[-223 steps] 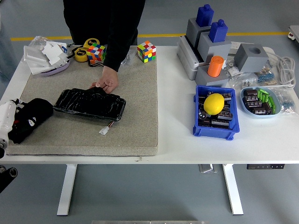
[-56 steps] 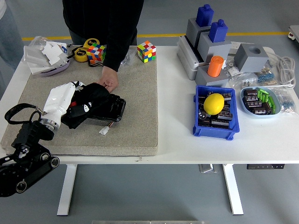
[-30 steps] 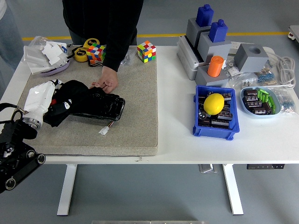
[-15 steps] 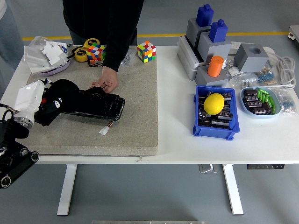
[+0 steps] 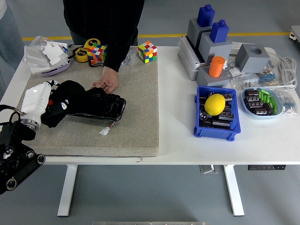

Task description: Pick the rag up,wipe the panel,place it on the desk

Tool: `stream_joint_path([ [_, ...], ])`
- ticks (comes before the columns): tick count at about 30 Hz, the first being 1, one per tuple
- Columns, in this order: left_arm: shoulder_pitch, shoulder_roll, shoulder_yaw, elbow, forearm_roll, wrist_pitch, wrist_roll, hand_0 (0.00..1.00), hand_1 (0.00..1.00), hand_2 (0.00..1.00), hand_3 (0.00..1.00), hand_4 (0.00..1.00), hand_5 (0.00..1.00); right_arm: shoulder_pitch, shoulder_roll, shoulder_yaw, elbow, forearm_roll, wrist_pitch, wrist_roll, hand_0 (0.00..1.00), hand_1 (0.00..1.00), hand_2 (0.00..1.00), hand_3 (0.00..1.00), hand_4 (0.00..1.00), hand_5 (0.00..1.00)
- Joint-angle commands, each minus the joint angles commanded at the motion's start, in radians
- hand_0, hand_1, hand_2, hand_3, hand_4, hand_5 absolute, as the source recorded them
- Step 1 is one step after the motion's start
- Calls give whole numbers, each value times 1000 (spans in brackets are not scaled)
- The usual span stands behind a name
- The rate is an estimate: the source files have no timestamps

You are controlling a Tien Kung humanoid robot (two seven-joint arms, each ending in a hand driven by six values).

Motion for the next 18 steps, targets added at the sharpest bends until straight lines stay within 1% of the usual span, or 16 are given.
stream_joint_path([
  [6, -4, -10, 26, -47, 7, 0, 11, 200, 131, 439, 633, 540, 87, 0, 0, 0, -1, 1, 0, 1, 723, 632, 675, 642, 998, 647],
  [9, -9, -13, 55, -75, 11, 1, 15, 199, 131, 439, 633, 540, 87, 0, -2, 0, -1, 1, 0, 2, 724, 631, 675, 641, 998, 647],
  [13, -20, -15, 101, -99, 6, 1, 18, 198, 130, 439, 632, 539, 86, 2, -1, -1, -1, 2, 0, 3, 724, 632, 675, 641, 998, 647],
  [18, -35, -20, 139, -110, 7, 1, 24, 198, 130, 439, 632, 539, 86, 3, -1, -3, -2, 3, 1, 2, 724, 632, 675, 641, 998, 647],
])
